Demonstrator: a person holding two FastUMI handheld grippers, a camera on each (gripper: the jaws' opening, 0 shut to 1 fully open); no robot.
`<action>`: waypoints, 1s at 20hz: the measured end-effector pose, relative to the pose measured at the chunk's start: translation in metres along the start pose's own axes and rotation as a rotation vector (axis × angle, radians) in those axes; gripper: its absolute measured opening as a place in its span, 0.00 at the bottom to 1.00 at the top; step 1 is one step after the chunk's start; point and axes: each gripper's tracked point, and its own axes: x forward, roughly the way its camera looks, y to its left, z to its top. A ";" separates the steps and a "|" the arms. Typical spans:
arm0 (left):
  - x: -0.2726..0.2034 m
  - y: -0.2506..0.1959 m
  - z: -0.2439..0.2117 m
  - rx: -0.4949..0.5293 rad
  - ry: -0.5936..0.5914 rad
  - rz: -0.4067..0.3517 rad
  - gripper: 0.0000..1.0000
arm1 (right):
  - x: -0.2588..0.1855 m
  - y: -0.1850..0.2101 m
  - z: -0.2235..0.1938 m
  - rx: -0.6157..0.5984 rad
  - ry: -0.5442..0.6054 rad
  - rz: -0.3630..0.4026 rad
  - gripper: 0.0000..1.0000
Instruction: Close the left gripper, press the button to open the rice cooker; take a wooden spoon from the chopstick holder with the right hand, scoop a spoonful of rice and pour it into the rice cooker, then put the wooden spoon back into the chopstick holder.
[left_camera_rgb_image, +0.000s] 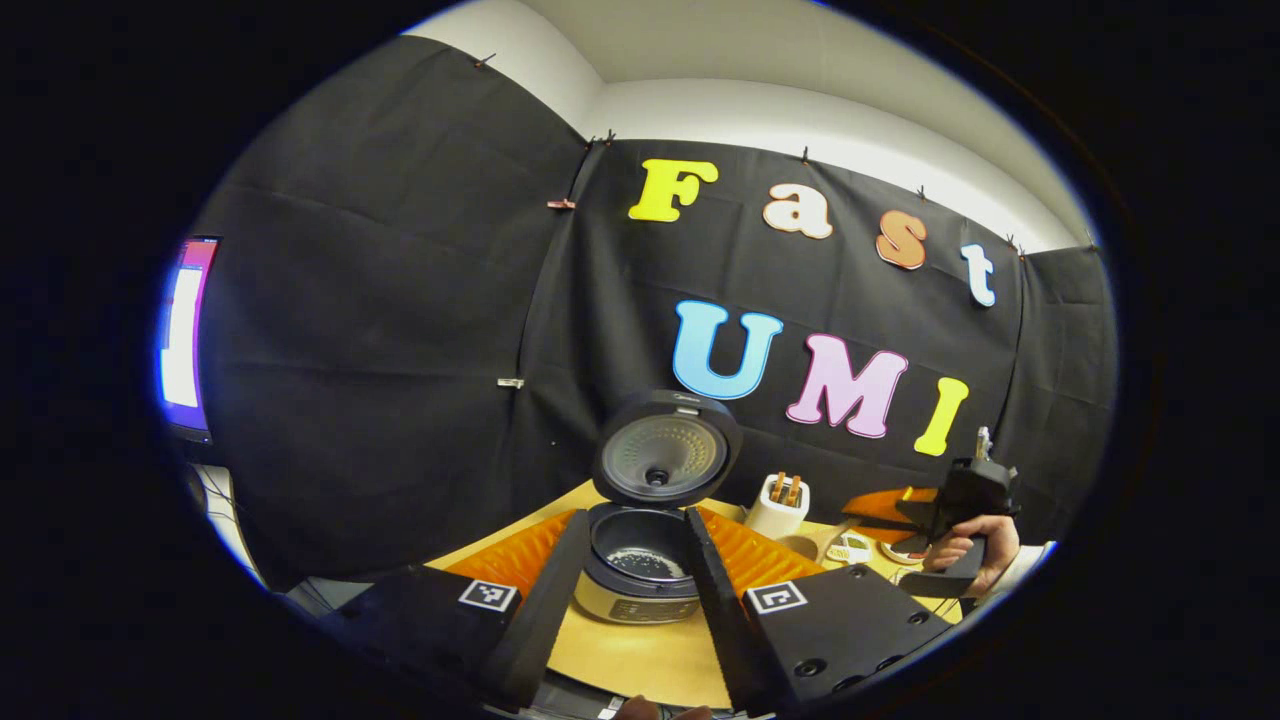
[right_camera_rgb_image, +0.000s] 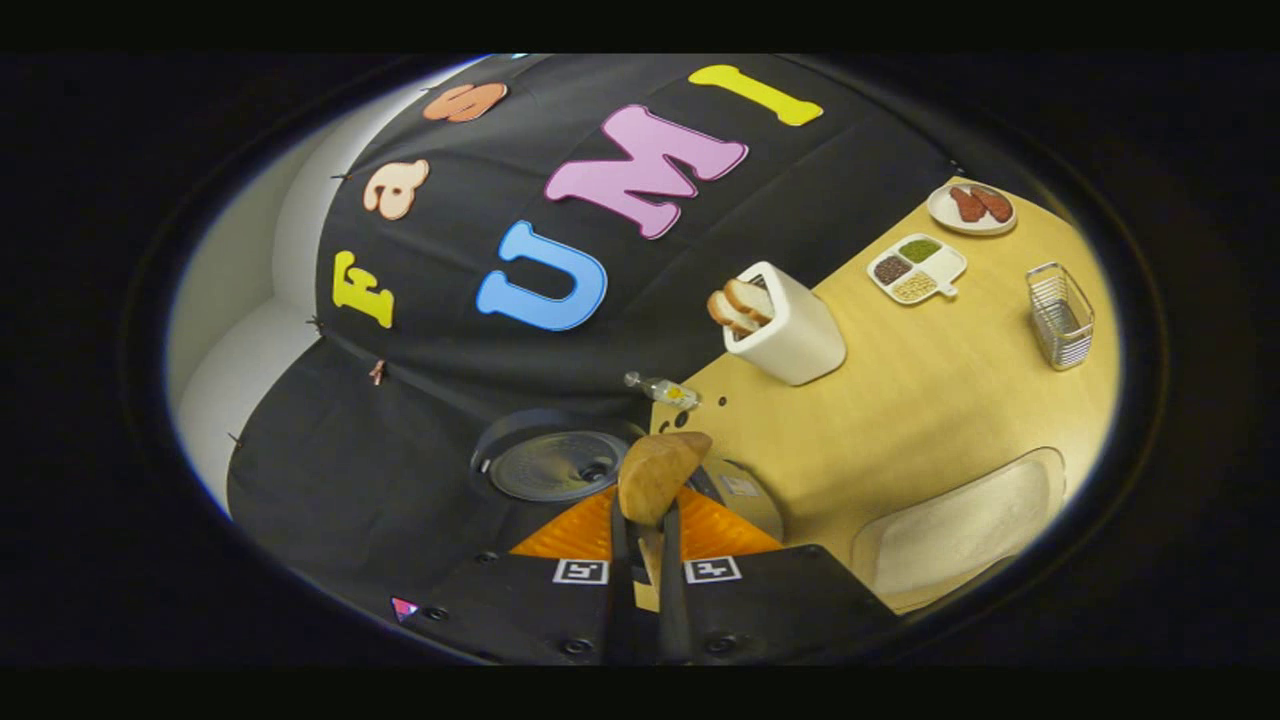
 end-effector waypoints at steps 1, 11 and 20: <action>0.000 0.007 0.001 -0.004 0.000 0.007 0.69 | 0.013 0.007 -0.005 0.017 0.000 0.005 0.17; 0.007 0.038 0.003 -0.031 -0.004 0.038 0.69 | 0.127 0.024 -0.060 -0.327 0.017 -0.114 0.13; 0.011 0.044 0.001 -0.059 -0.006 0.051 0.69 | 0.154 0.044 -0.124 -0.971 0.059 -0.091 0.13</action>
